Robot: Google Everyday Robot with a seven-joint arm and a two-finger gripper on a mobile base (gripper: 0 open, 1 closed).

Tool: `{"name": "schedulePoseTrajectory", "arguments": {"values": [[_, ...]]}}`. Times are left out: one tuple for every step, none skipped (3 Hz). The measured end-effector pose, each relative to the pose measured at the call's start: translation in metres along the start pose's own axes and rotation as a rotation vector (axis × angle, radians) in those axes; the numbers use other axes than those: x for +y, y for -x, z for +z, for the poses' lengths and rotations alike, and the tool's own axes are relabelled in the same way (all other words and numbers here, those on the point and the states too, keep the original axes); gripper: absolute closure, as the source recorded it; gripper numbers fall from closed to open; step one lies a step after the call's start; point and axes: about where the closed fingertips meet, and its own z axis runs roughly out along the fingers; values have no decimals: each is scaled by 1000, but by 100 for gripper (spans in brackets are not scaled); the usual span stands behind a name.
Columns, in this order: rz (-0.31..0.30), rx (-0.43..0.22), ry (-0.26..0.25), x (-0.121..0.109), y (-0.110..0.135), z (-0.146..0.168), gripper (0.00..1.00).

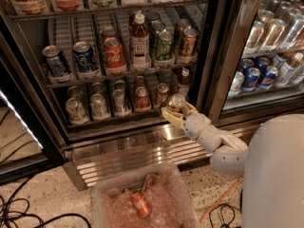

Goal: Pick orange can from bottom shelf of fridge

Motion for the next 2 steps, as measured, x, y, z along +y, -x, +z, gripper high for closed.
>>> {"name": "schedulePoseTrajectory", "arguments": {"values": [[6,-3,39,5,6,-3,100],[10,-1,78,10,9,-3,100]]}}
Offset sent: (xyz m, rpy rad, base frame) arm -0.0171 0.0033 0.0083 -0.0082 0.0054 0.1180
